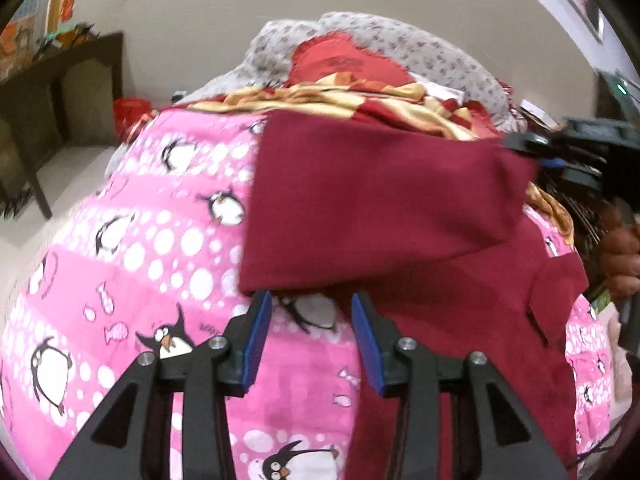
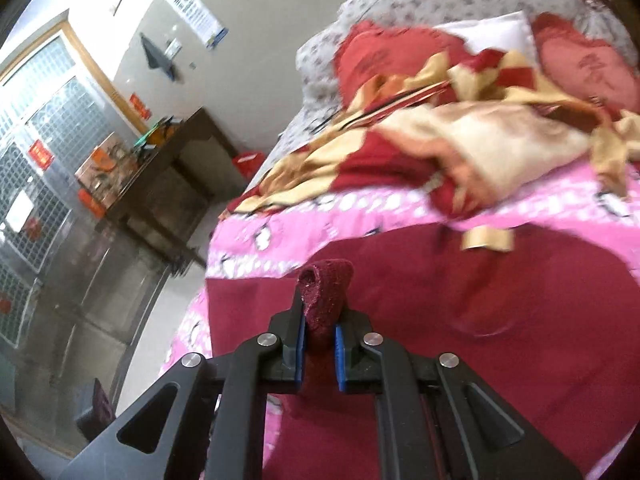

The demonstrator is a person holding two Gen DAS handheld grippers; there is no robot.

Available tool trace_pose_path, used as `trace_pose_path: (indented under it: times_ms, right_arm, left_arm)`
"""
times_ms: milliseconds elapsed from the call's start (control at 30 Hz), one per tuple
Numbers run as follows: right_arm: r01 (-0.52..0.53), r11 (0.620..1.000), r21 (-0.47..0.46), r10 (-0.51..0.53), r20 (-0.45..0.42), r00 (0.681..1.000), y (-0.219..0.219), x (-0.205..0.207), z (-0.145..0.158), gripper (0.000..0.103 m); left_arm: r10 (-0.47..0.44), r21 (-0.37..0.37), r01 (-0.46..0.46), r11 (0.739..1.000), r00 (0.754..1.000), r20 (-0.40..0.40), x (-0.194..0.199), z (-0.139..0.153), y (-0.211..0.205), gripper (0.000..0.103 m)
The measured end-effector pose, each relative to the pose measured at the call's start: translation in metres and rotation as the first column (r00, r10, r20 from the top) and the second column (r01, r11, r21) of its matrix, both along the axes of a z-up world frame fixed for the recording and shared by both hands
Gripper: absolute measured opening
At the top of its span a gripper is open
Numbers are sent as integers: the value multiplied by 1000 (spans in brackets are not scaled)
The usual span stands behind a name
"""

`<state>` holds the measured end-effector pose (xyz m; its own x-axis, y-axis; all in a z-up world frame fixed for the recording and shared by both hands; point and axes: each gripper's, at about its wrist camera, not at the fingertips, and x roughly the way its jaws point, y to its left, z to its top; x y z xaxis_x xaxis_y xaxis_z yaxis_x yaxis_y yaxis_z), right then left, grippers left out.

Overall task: Fold small clothes
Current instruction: 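Grasp the other sleeve cuff with the right gripper and fold it across the body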

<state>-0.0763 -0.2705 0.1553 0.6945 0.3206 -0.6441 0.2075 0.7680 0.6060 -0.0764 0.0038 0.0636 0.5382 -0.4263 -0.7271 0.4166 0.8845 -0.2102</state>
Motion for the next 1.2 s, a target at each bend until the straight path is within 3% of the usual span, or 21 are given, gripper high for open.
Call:
trace_pose_path:
  times_ms: [300, 733, 833, 900, 1000, 1200]
  right_arm:
    - [139, 990, -33, -142, -120, 983, -60, -44, -28, 26]
    - [243, 967, -75, -254, -223, 941, -120, -78, -73, 26]
    - [226, 970, -89, -242, -281, 929, -124, -74, -88, 34]
    - [245, 961, -129, -273, -287, 918, -129, -78, -87, 47]
    - [295, 936, -194, -339, -261, 904, -136, -91, -77, 49]
    - [202, 952, -230, -252, -215, 943, -116, -95, -64, 49]
  left_arm:
    - [12, 2, -12, 1000, 1000, -11, 5, -3, -6, 44]
    - [-9, 10, 9, 1000, 1000, -18, 15, -2, -36, 44]
    - [-21, 17, 22, 1000, 999, -26, 19, -5, -50, 44]
    - [-28, 33, 29, 999, 999, -29, 22, -8, -59, 44]
    - [-32, 50, 34, 998, 999, -36, 27, -12, -68, 44]
    - [-30, 76, 34, 997, 998, -48, 37, -25, -83, 53]
